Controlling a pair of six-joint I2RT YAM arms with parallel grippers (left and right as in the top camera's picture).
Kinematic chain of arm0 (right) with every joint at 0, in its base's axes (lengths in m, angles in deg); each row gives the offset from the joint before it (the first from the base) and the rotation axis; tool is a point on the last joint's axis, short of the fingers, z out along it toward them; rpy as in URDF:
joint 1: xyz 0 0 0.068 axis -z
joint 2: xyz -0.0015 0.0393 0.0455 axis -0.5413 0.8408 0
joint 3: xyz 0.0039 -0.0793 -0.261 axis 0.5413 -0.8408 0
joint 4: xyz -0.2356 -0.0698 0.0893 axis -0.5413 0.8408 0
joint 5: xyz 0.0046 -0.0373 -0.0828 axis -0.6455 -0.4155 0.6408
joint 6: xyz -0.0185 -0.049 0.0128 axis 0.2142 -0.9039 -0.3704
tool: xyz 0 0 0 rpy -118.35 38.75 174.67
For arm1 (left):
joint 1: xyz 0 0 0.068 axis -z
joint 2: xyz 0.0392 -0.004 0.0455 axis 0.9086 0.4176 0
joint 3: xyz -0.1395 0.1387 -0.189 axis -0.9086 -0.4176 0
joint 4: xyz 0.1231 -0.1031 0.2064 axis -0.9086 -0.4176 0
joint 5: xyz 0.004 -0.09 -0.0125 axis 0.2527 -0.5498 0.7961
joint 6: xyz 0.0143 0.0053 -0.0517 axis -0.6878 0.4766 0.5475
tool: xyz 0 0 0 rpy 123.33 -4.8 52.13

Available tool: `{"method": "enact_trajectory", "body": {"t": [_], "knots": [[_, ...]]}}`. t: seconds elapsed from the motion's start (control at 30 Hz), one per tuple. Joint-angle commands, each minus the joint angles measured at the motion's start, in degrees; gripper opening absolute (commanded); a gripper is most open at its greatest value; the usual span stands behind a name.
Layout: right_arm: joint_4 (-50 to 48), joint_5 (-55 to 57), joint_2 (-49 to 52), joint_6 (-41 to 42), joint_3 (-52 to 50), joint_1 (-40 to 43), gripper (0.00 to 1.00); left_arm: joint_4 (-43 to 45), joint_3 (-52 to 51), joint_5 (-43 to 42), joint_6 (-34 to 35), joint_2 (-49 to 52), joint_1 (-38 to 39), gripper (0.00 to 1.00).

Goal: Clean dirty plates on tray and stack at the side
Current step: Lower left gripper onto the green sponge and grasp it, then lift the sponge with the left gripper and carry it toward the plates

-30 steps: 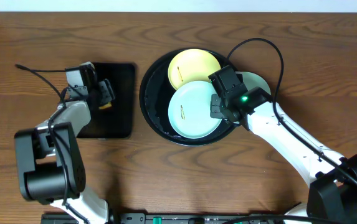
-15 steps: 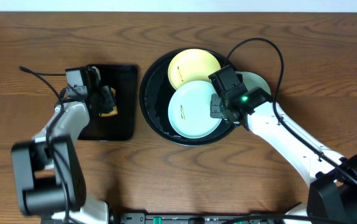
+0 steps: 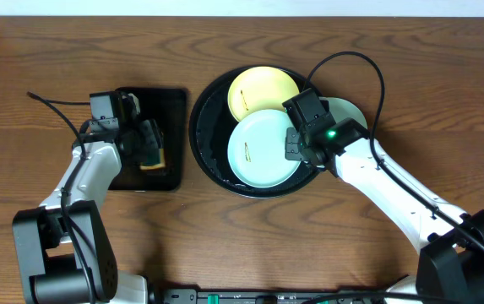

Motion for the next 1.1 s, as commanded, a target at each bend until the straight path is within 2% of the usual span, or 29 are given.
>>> {"method": "enact_trajectory", "body": {"t": [0.0,0.37,0.4,0.43,0.47,0.53,0.57,0.63,0.8,0.83,0.87,0.93,1.07], "knots": [[-0.07,0.52,0.13,-0.52,-0.26,-0.26,0.01,0.26,0.00,0.31,0.13,0.66,-0.02,0.67],[0.07,0.50,0.13,-0.52,-0.26,-0.26,0.01,3.13,-1.16,2.69,-0.07,7.26,-0.04,0.68],[0.07,0.50,0.13,-0.52,-0.26,-0.26,0.01,3.69,-1.16,2.67,-0.07,7.65,-0.04,0.60],[0.07,0.50,0.13,-0.52,-0.26,-0.26,0.01,4.22,-1.16,2.67,-0.07,7.93,-0.04,0.44],[0.07,0.50,0.13,-0.50,-0.26,-0.26,0.01,4.48,-1.16,2.67,-0.07,7.96,-0.04,0.35],[0.07,0.52,0.13,-0.52,-0.26,-0.26,0.01,5.07,-1.16,2.67,-0.07,7.96,-0.04,0.25],[0.07,0.52,0.13,-0.52,-0.26,-0.26,0.01,5.09,-1.09,2.67,-0.07,7.93,-0.04,0.11],[0.07,0.52,0.13,-0.50,-0.26,-0.26,0.01,4.98,-0.74,2.67,-0.07,7.89,-0.04,0.08],[0.04,0.52,0.13,-0.50,-0.26,-0.26,0.01,4.37,0.52,2.62,-0.04,6.03,-0.04,0.09],[0.04,0.50,0.13,-0.50,-0.26,-0.26,0.01,4.22,0.52,2.62,-0.04,5.60,-0.02,0.33],[0.04,0.50,0.13,-0.52,-0.26,-0.26,0.01,3.85,0.52,2.62,-0.02,5.27,-0.02,0.48],[0.04,0.50,0.13,-0.52,-0.26,-0.26,0.01,2.51,0.50,2.64,-0.02,5.16,-0.04,0.57],[0.04,0.20,0.13,-0.52,-0.26,-0.26,0.01,-1.55,0.44,2.64,-0.02,5.27,-0.02,0.58]]}}
